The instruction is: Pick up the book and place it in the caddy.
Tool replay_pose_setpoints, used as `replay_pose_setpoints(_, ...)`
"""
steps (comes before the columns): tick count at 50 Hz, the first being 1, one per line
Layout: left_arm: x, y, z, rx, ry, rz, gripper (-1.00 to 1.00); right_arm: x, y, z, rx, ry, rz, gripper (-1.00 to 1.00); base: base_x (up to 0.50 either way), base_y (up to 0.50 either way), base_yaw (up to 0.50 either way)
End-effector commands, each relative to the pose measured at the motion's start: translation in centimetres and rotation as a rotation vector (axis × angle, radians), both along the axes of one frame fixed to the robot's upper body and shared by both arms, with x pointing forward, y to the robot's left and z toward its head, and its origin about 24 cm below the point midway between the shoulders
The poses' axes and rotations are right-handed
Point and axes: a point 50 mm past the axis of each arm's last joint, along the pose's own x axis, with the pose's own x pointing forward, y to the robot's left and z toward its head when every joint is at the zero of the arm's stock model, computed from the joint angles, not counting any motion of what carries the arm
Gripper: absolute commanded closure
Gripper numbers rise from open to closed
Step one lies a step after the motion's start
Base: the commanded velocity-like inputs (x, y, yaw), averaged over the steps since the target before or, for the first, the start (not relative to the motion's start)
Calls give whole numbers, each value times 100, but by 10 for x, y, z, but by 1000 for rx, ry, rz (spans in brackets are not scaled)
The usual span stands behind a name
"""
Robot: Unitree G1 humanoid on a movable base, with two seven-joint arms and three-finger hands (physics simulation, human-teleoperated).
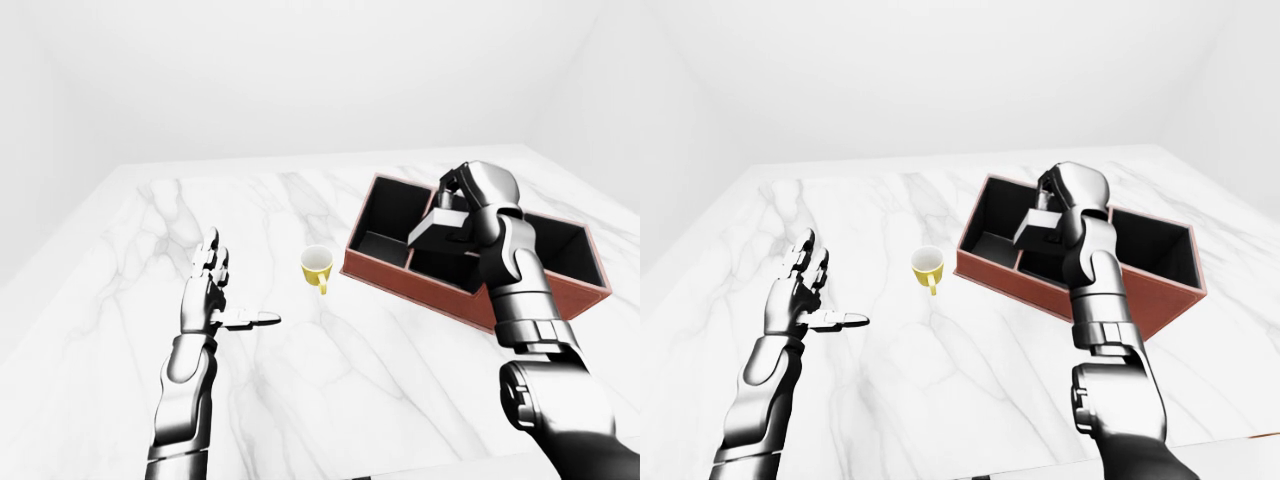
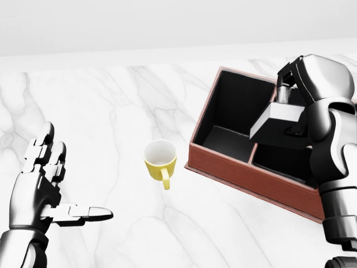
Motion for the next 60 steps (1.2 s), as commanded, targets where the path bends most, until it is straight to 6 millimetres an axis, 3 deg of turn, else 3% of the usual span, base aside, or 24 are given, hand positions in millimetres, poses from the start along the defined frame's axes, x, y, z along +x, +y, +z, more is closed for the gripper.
replay_pose_setpoints(1, 1, 1, -3, -2, 4, 3, -100, 5, -10, -2, 63, -65, -50, 100, 0, 0, 0)
replay_pose_setpoints(12, 1, 1, -2, -2, 4, 4, -100, 2, -12, -3, -3, -29, -45, 100, 0, 0, 0)
replay_pose_setpoints(28, 1, 1, -2, -3, 6, 4, -100, 10, 1, -5, -62, -42, -49, 100, 0, 0, 0)
replay_pose_setpoints(60, 3, 3, -5, -5, 11, 9, -100, 11, -23, -19, -114, 10, -135, 100, 0, 0, 0)
